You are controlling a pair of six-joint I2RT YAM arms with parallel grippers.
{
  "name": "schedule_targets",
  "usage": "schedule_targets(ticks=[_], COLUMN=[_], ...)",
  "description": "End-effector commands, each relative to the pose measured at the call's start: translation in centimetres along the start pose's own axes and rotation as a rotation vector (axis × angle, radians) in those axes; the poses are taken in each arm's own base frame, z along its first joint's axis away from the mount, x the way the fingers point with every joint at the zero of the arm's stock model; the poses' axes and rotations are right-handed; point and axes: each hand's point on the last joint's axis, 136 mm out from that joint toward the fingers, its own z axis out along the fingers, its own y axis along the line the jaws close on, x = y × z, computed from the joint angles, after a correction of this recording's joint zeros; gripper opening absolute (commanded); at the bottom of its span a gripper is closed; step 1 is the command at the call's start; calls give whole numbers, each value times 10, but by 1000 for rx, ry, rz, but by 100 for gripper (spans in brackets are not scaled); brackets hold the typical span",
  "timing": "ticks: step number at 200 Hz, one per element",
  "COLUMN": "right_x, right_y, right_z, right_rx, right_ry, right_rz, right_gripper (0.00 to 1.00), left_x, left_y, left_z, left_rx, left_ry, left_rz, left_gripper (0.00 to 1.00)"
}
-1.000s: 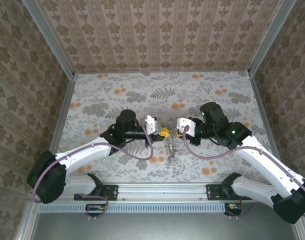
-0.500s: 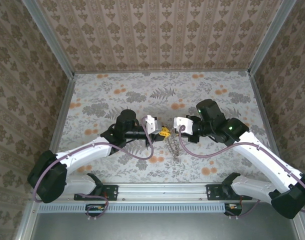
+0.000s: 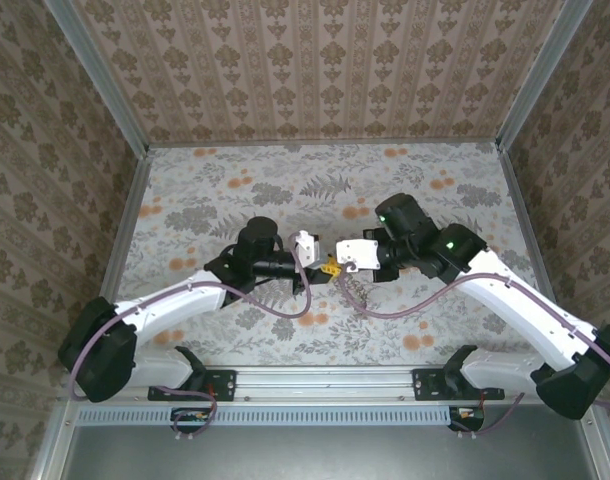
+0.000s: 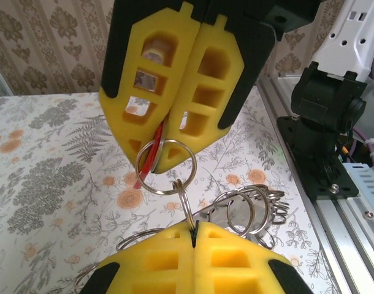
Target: Put the keys on the keyring
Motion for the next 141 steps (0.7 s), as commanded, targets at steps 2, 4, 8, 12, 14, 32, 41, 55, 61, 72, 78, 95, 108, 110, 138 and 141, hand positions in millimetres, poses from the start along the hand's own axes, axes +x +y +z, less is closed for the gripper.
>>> schedule_targets(ticks=[2,4,8,12,14,32,41,55,61,72,78,95,108,110,138,141], right_x=[17,17,15,14,13,1,-2,-5,-7,-9,-10,-15,-13,-13,-3,-2], right_y=[-11,-11,-12,-13,-14,-17,-19,-20,-21,-24,-26,-31,-35,-36,-42,-43], right_z=[-5,-5,-6,-7,-7,-12,-15,-16,-17,-20,-22,-27,-30,-31,-32,-32], right_rx=[52,56,61,66,68,85,96,113,121,147,162,217,248,253,273,275], right_ry=[177,182,188,191,191,169,154,137,130,116,108,95,105,107,180,188], right_rz=[-174,-184,-202,-220,-228,-267,-273,-276,-276,-276,-280,-304,-324,-327,-412,-422], right_gripper=[0,0,0,0,0,0,0,0,0,0,0,0,0,0,0,0], left_x=[-3,-3,-3,-3,-3,-4,-6,-8,-8,-7,-6,-3,-2,-2,-5,-5], left_y=[-4,-4,-2,-2,-2,1,3,4,4,5,6,10,12,13,23,24], left_z=[6,6,7,7,8,11,11,13,14,16,16,18,17,16,5,3], left_rx=[41,42,40,38,39,33,26,24,26,28,27,8,-11,-15,-90,-98], left_ry=[7,6,7,5,4,-13,-27,-32,-31,-25,-21,-12,-15,-17,-45,-46], left_rz=[4,3,-1,-4,-6,-19,-19,-21,-21,-25,-31,-45,-50,-50,-62,-62], left_gripper=[0,0,0,0,0,0,0,0,0,0,0,0,4,6,27,28])
